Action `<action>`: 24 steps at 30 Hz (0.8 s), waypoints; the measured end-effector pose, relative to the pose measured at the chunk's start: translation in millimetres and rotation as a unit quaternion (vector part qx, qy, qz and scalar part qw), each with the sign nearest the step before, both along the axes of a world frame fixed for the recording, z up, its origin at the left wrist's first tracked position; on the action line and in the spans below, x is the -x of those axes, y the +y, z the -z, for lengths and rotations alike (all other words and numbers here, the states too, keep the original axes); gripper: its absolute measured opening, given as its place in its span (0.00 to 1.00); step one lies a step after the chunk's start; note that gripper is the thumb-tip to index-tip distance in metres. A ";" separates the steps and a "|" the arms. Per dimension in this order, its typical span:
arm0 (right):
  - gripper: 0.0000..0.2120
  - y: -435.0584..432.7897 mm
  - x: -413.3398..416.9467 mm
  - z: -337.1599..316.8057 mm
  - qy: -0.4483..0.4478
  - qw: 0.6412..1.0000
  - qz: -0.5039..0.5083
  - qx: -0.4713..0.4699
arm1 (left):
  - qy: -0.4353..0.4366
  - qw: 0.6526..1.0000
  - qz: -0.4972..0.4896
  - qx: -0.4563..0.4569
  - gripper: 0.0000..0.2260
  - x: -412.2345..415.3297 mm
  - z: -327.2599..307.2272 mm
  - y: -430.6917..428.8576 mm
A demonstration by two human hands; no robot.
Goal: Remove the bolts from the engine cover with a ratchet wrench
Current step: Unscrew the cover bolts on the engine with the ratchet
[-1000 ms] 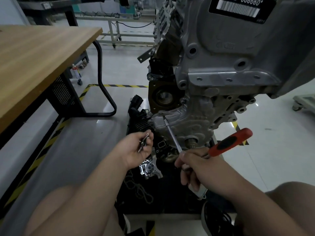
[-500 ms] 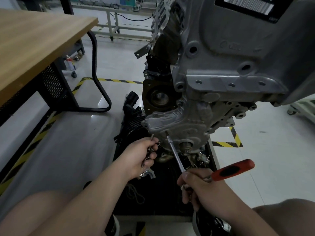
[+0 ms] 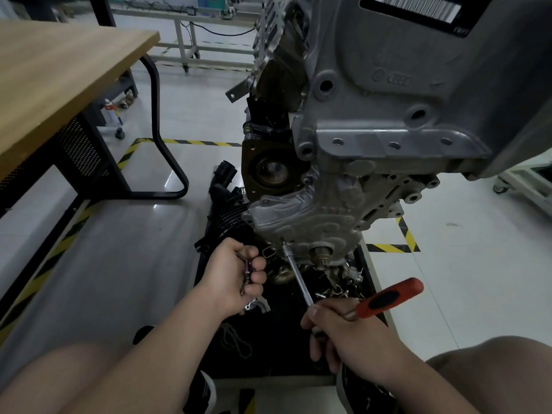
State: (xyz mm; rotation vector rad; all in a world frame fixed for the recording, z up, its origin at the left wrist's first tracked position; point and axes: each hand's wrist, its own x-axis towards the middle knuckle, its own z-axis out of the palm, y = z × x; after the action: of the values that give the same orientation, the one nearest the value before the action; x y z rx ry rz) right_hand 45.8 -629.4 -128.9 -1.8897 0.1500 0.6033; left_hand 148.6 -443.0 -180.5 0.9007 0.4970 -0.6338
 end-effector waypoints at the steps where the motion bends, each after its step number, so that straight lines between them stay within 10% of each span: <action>1: 0.15 1.0 -0.7 0.4 -0.001 1.000 0.001 0.001 | 0.010 1.000 -0.006 0.026 0.07 0.3 -1.1 0.2; 24: 0.15 0.4 -0.9 7.0 0.000 1.000 -0.001 0.016 | 0.005 0.996 -0.030 -0.086 0.09 0.4 19.8 -11.5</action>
State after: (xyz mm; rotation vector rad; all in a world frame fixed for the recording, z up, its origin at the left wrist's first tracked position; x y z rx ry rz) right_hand 46.7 -629.1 -135.9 -1.9207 0.1590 0.6064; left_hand 148.3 -454.5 -200.3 1.0413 0.5922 -0.5464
